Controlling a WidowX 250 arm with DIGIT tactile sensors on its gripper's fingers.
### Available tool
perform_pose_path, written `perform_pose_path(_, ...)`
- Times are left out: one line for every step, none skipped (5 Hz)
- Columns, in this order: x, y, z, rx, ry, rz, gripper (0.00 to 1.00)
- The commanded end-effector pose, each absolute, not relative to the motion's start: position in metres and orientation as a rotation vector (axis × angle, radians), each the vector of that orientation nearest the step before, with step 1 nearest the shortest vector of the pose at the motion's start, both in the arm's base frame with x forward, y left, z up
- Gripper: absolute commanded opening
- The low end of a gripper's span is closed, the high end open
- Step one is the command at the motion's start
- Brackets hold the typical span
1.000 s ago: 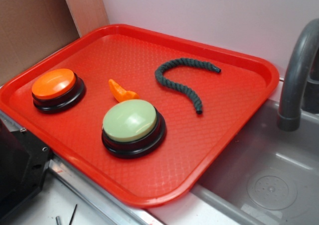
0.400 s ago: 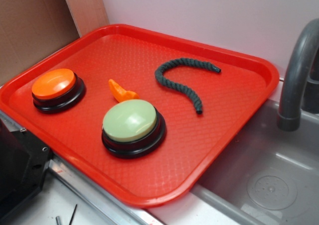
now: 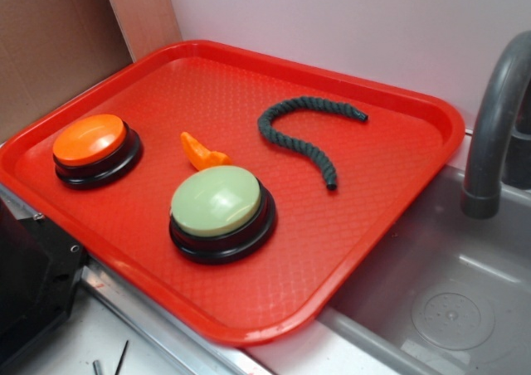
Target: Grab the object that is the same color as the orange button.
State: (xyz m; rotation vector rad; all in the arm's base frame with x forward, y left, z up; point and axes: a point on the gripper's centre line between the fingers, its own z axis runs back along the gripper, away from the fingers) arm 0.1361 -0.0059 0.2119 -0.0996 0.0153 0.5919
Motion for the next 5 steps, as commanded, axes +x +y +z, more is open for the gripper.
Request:
perform_pose_path(0.161, -0.022, 0.169, -0.009, -0.108, 1.079, 1.00)
perform_pose_path(0.177, -0.028, 0.142, 0.030, -0.147, 1.219, 1.00)
perform_pose_path(0.194, -0.027, 0.118, 0.052, -0.158, 1.280, 1.00)
perform_pose_path(0.204, -0.022, 0.093, 0.088, -0.145, 1.302, 1.00)
perform_pose_path(0.204, -0.029, 0.064, 0.140, -0.120, 1.257, 1.00)
